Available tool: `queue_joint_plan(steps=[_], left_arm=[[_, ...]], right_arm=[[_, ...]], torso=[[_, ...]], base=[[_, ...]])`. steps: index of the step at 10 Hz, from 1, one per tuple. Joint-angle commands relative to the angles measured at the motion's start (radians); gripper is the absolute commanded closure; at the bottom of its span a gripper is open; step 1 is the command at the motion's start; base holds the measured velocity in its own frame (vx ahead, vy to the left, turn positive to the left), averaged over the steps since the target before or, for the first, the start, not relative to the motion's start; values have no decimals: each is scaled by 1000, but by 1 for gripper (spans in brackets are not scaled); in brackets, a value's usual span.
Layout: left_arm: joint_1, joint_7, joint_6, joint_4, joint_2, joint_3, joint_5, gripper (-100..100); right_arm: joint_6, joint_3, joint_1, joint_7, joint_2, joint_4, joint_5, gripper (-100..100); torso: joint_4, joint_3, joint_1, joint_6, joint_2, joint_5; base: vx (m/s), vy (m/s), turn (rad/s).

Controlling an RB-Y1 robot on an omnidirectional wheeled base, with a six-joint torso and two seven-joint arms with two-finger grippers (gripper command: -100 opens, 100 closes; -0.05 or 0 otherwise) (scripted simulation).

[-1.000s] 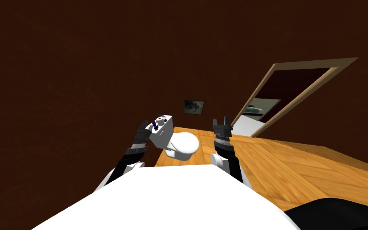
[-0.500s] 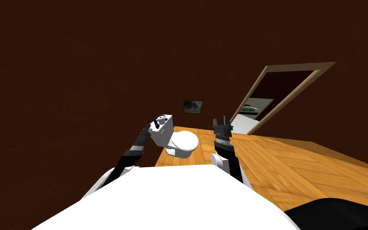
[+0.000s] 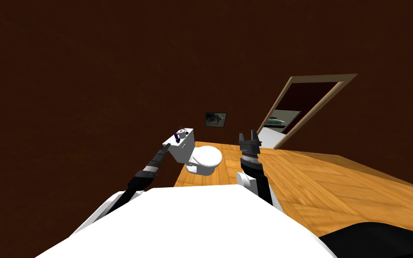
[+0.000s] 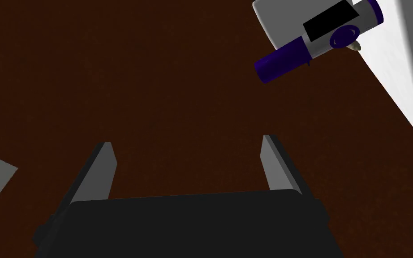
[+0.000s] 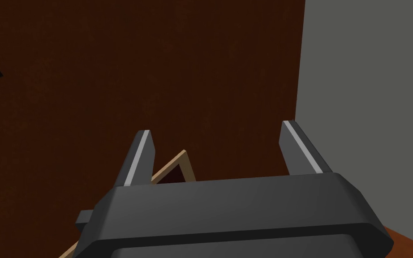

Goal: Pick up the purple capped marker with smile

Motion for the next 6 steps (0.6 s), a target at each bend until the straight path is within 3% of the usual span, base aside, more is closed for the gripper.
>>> queue_joint_plan(steps=[1, 4, 6], left_arm=[[3, -14, 6, 24, 29, 6, -24, -100], [15, -48, 25, 60, 108, 25, -76, -100], [12, -75, 33, 82, 146, 34, -102, -100]], right_arm=[[0, 0, 0, 0, 0, 0, 0, 0], [0, 0, 0, 0, 0, 0, 0, 0], [0, 0, 0, 0, 0, 0, 0, 0]], torso=[[0, 0, 0, 0, 0, 0], [0, -1, -1, 0, -2, 0], [-1, -3, -1, 0, -6, 0]], base=[[-47, 12, -28], [-23, 10, -45], [52, 0, -37]])
